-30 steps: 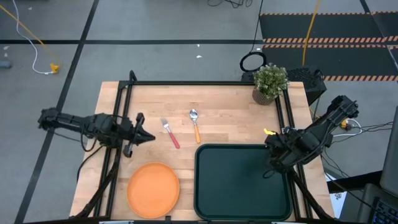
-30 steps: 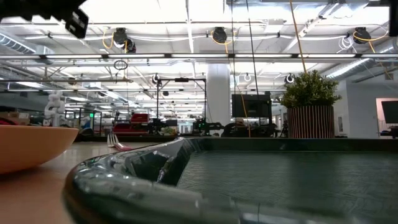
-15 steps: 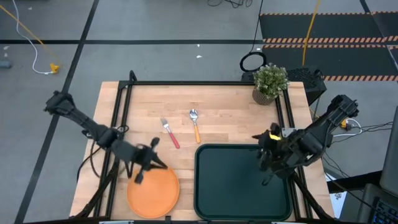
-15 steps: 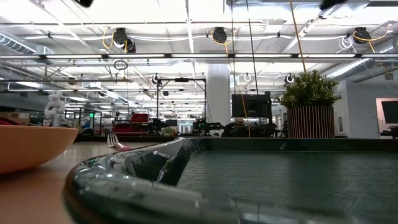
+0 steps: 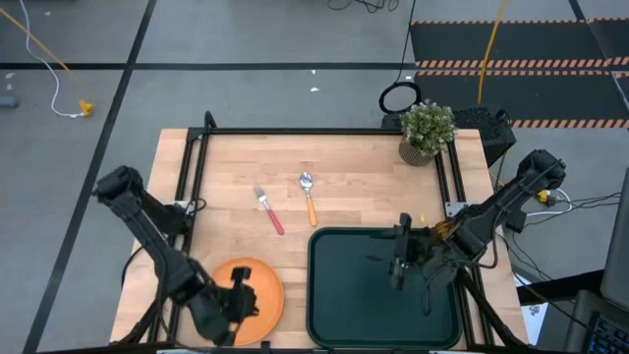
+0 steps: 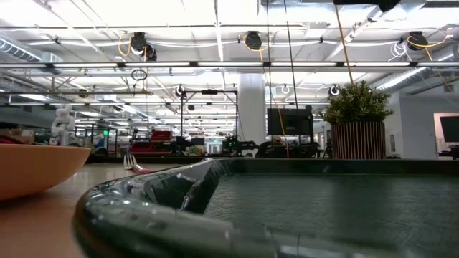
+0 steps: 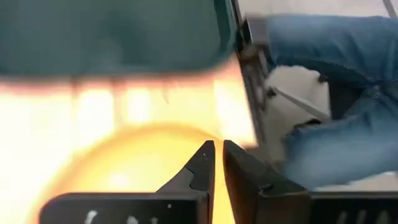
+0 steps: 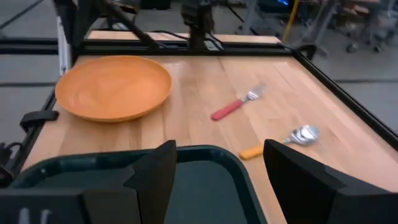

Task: Pick and place plate/cup/fork/spoon on tray
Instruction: Put the orange plate on the bottom left of the brown cup

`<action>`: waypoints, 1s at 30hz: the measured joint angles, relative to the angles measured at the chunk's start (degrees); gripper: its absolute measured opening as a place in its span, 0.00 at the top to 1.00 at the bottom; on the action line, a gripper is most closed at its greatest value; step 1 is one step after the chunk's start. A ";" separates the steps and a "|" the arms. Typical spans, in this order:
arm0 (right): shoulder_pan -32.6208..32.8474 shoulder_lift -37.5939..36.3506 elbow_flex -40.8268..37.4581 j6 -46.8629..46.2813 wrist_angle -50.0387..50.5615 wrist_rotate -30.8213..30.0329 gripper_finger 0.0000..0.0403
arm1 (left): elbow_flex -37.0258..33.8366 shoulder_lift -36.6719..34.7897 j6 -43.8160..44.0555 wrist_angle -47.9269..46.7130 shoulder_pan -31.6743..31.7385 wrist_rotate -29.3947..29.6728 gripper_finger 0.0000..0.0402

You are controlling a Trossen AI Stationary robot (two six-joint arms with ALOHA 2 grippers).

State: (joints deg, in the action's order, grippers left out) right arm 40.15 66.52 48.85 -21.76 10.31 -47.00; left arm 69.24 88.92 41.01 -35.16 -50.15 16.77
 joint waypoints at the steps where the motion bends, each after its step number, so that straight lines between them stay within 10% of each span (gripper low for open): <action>1: -0.09 0.01 -0.45 0.63 -1.41 0.70 0.41 | 1.21 1.31 2.98 -1.11 -0.75 -0.54 0.86; 13: -0.17 0.66 -0.97 -4.47 -2.37 0.60 0.41 | 9.55 15.54 13.36 -3.09 -8.05 -6.84 0.47; 30: -4.22 6.48 -0.97 2.92 -21.01 0.37 0.42 | 11.56 23.35 27.34 -8.04 -13.84 -5.81 0.62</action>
State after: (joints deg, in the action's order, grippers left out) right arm 35.93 72.99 47.88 -18.84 -10.70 -46.62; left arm 80.79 112.27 68.35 -43.20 -63.98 10.97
